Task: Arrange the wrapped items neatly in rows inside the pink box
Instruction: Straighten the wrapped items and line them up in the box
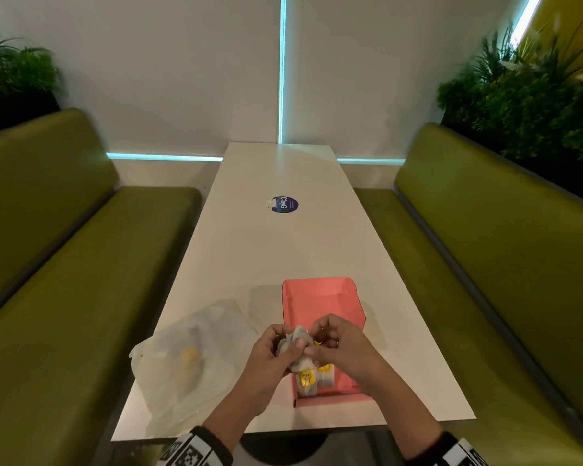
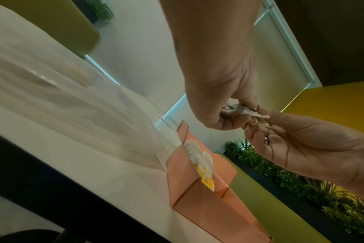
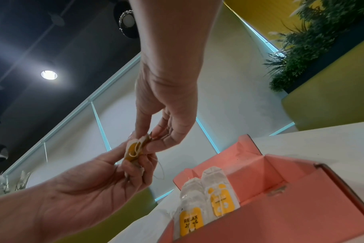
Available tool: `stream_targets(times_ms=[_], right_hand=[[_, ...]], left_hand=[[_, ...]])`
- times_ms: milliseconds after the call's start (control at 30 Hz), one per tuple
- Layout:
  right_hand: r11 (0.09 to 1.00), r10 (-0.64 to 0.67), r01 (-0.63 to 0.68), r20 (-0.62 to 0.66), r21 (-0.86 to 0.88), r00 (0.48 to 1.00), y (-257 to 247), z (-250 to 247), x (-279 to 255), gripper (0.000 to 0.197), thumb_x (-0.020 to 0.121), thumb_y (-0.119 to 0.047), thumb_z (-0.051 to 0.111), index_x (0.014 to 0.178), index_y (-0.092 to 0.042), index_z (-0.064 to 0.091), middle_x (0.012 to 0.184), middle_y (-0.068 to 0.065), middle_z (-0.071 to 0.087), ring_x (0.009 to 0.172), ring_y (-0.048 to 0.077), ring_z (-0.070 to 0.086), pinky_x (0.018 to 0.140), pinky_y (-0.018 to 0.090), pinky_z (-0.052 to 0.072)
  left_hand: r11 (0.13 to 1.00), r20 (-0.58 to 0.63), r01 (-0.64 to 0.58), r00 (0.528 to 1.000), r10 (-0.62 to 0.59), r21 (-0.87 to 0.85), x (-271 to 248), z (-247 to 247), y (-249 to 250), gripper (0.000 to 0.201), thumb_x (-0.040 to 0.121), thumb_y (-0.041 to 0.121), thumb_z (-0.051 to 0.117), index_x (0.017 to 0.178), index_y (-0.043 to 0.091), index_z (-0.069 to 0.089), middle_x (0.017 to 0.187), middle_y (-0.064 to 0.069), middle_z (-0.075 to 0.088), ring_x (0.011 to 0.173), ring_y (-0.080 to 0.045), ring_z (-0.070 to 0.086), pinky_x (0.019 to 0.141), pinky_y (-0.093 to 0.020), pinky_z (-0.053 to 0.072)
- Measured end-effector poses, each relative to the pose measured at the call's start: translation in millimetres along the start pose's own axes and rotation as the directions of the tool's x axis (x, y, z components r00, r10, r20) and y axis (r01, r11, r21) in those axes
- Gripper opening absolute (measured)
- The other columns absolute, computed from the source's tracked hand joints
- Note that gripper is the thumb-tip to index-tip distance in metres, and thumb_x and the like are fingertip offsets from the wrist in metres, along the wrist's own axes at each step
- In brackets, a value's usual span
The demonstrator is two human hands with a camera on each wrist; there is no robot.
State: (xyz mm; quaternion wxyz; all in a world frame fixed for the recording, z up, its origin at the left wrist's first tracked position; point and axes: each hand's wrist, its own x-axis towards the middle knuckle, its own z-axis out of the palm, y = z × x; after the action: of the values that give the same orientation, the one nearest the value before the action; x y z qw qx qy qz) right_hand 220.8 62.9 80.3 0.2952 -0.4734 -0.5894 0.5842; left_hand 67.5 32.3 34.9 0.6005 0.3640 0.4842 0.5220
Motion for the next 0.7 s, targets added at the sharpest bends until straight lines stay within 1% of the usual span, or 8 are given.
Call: stream_targets(times_ms=[133, 233, 367, 467, 500, 567, 633, 700], right_hand=[[0.998, 0.037, -0.034, -0.065, 0.047, 0.997, 1, 0, 2, 0.012, 0.085, 0.001, 0.062, 0.096, -0.004, 0.059, 0.080, 0.015, 0.068, 0.067, 0.019, 0.064, 0.058, 0.026, 0.054], [0.993, 0.062, -0.048, -0.129, 0.107, 0.990, 2, 0, 5, 0.009, 0.088, 0.003, 0.054, 0.092, -0.004, 0.057, 0.075, 0.013, 0.068, 0.065, 0.024, 0.062, 0.056, 0.031, 0.053], [0.987, 0.064, -0.030, -0.219, 0.156, 0.974, 3, -3, 8, 0.009, 0.090, 0.003, 0.052, 0.093, -0.004, 0.056, 0.075, 0.011, 0.069, 0.062, 0.019, 0.064, 0.052, 0.027, 0.052], [0.989, 0.042, -0.001, -0.272, 0.148, 0.961, 4, -5, 9, 0.011, 0.090, 0.000, 0.056, 0.094, -0.010, 0.058, 0.081, 0.010, 0.071, 0.068, 0.017, 0.067, 0.055, 0.024, 0.051], [0.991, 0.017, 0.021, -0.281, 0.131, 0.959, 3, -5, 9, 0.014, 0.088, 0.000, 0.058, 0.093, -0.012, 0.060, 0.083, 0.009, 0.071, 0.072, 0.017, 0.067, 0.057, 0.024, 0.052], [0.994, -0.079, 0.096, -0.294, 0.043, 0.952, 3, -4, 7, 0.022, 0.085, 0.004, 0.061, 0.089, -0.018, 0.064, 0.085, 0.004, 0.071, 0.078, 0.015, 0.067, 0.065, 0.024, 0.055], [0.973, -0.219, 0.191, -0.262, -0.127, 0.940, 5, -2, 5, 0.030, 0.082, 0.005, 0.064, 0.084, -0.025, 0.067, 0.082, -0.010, 0.071, 0.080, 0.006, 0.066, 0.074, 0.021, 0.054], [0.924, -0.302, 0.249, -0.154, -0.291, 0.941, 7, 2, 3, 0.033, 0.081, 0.003, 0.064, 0.081, -0.030, 0.069, 0.078, -0.024, 0.068, 0.082, -0.003, 0.063, 0.075, 0.013, 0.050]], left_hand=[[1.000, 0.016, 0.009, 1.000, -0.009, -0.030, -2, -3, 1, 0.040, 0.074, 0.014, 0.071, 0.110, 0.008, 0.056, 0.100, -0.013, 0.066, 0.083, -0.020, 0.067, 0.065, -0.026, 0.053], [1.000, 0.025, 0.021, 0.999, -0.021, -0.022, -2, -4, 3, 0.038, 0.076, 0.003, 0.071, 0.110, 0.012, 0.057, 0.103, -0.013, 0.065, 0.083, -0.018, 0.066, 0.062, -0.023, 0.052], [0.996, -0.014, 0.070, 0.997, -0.071, -0.056, -1, -6, 6, 0.030, 0.083, -0.003, 0.063, 0.108, 0.014, 0.060, 0.099, -0.011, 0.065, 0.076, -0.016, 0.063, 0.056, -0.023, 0.050], [0.983, -0.056, 0.154, 0.985, -0.160, -0.101, 3, -10, 8, 0.028, 0.086, -0.006, 0.050, 0.101, 0.013, 0.063, 0.087, -0.009, 0.065, 0.069, -0.022, 0.058, 0.047, -0.025, 0.041], [0.975, -0.060, 0.196, 0.977, -0.203, -0.099, 2, -11, 10, 0.024, 0.085, -0.002, 0.048, 0.098, 0.011, 0.063, 0.077, -0.007, 0.064, 0.065, -0.022, 0.056, 0.047, -0.024, 0.037], [0.960, -0.043, 0.270, 0.961, -0.274, -0.074, 1, -11, 12, 0.016, 0.089, 0.017, 0.050, 0.093, 0.010, 0.064, 0.062, -0.002, 0.057, 0.059, -0.019, 0.051, 0.048, -0.023, 0.034], [0.952, -0.018, 0.306, 0.952, -0.306, -0.001, -1, -7, 15, 0.039, 0.096, 0.043, 0.045, 0.089, 0.011, 0.066, 0.058, 0.000, 0.051, 0.055, -0.016, 0.046, 0.047, -0.023, 0.033], [0.958, -0.007, 0.281, 0.960, -0.281, 0.057, -1, -2, 18, 0.047, 0.090, 0.054, 0.047, 0.079, 0.011, 0.064, 0.055, 0.000, 0.048, 0.050, -0.014, 0.043, 0.044, -0.021, 0.032]])
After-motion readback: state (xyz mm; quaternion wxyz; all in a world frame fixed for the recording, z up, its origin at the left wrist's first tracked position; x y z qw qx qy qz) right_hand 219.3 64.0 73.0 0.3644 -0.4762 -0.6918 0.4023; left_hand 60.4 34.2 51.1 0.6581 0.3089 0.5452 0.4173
